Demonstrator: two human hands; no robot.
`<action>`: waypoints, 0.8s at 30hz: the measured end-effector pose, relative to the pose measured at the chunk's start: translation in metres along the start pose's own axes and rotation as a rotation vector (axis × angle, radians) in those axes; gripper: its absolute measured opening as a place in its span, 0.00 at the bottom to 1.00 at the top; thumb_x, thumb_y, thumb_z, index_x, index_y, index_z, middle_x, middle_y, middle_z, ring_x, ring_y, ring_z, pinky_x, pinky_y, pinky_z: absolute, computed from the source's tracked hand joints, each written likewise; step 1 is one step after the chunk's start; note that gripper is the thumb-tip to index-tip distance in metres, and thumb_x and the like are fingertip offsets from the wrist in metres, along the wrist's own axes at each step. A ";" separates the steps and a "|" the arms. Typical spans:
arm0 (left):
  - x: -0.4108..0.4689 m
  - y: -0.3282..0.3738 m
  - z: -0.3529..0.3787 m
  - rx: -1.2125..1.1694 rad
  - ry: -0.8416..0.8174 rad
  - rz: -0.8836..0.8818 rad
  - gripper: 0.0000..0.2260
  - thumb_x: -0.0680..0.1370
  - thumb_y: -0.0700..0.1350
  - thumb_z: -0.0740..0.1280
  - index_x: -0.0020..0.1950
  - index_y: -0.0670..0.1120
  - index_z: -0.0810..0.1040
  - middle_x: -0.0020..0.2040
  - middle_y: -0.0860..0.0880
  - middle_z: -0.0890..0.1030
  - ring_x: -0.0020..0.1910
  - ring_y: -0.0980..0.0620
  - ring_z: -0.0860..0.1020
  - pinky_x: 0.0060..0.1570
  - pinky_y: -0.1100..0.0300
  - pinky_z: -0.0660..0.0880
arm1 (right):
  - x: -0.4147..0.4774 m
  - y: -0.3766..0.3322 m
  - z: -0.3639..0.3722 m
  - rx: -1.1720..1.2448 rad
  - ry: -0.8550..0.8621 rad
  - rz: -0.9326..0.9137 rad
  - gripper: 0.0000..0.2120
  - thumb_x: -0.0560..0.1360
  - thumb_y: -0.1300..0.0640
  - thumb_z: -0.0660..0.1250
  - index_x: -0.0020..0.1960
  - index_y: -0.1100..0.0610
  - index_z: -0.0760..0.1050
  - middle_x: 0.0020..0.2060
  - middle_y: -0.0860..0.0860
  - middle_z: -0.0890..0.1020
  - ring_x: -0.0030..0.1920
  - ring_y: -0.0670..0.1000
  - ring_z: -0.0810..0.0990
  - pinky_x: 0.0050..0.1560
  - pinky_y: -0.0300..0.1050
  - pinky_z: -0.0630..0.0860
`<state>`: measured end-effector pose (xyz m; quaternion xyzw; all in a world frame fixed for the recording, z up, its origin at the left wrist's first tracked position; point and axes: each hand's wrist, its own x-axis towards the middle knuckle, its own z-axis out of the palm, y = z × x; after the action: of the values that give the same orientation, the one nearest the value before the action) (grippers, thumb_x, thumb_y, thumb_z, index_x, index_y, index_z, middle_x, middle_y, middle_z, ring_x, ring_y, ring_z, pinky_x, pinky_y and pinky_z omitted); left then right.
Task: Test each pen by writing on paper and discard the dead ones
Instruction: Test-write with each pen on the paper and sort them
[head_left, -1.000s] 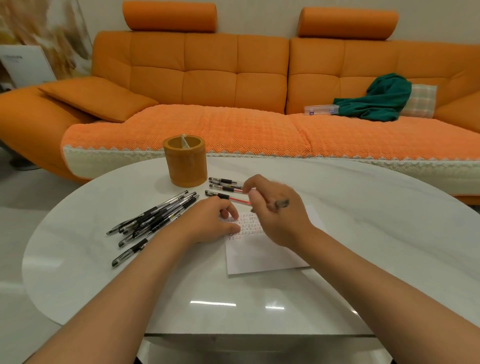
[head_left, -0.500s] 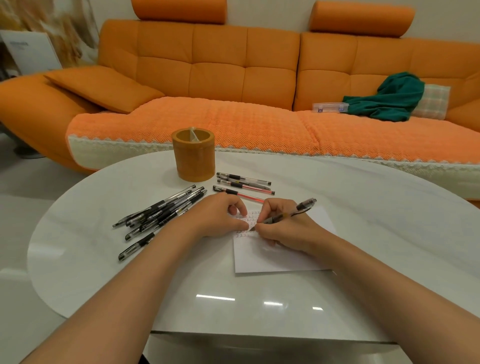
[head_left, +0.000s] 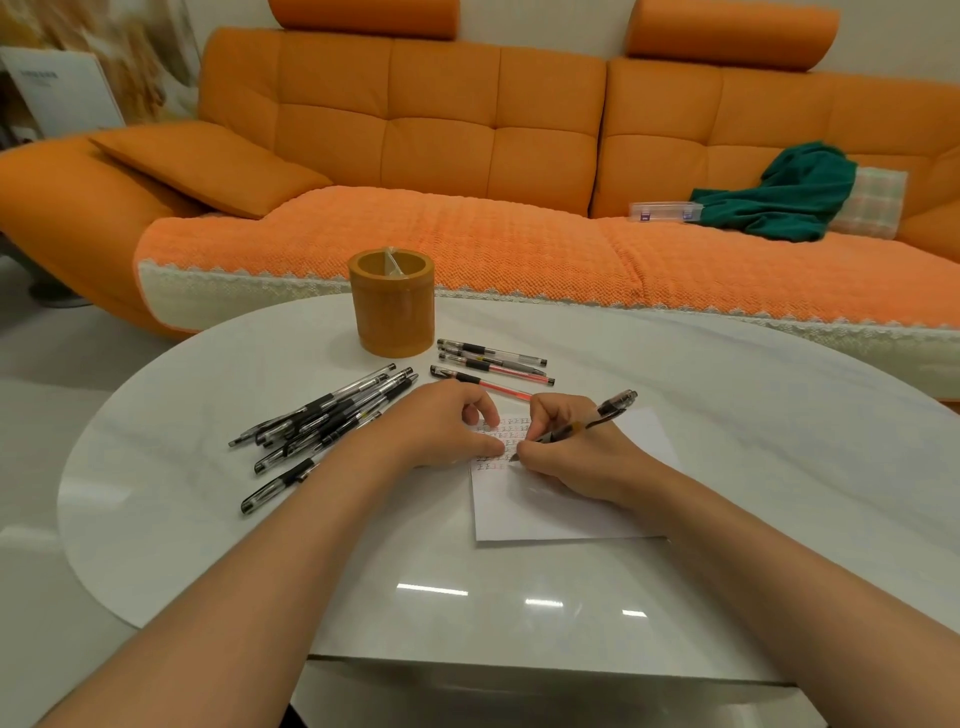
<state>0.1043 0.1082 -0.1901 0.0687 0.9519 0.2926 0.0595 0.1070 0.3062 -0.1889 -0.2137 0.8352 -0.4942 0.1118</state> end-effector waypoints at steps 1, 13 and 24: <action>0.000 0.000 0.000 0.000 0.000 0.000 0.13 0.71 0.57 0.76 0.53 0.58 0.80 0.50 0.57 0.77 0.48 0.60 0.76 0.45 0.63 0.74 | 0.000 0.001 0.000 -0.003 -0.002 -0.005 0.10 0.71 0.65 0.70 0.35 0.58 0.71 0.26 0.50 0.76 0.27 0.45 0.71 0.28 0.35 0.67; 0.001 -0.002 0.002 -0.004 0.003 0.004 0.14 0.71 0.58 0.76 0.53 0.58 0.79 0.49 0.59 0.75 0.47 0.61 0.75 0.42 0.63 0.71 | 0.004 0.007 0.001 -0.053 -0.038 -0.072 0.11 0.71 0.66 0.71 0.36 0.61 0.69 0.27 0.55 0.79 0.28 0.49 0.76 0.31 0.41 0.71; 0.001 -0.002 0.003 0.002 0.004 -0.002 0.14 0.71 0.58 0.76 0.54 0.58 0.80 0.50 0.58 0.76 0.48 0.60 0.75 0.42 0.63 0.71 | 0.007 0.013 0.003 -0.066 0.000 -0.088 0.12 0.69 0.66 0.70 0.34 0.61 0.67 0.27 0.55 0.76 0.29 0.51 0.74 0.33 0.47 0.69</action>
<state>0.1035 0.1085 -0.1934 0.0672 0.9523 0.2919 0.0579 0.0990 0.3060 -0.2021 -0.2537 0.8410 -0.4706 0.0830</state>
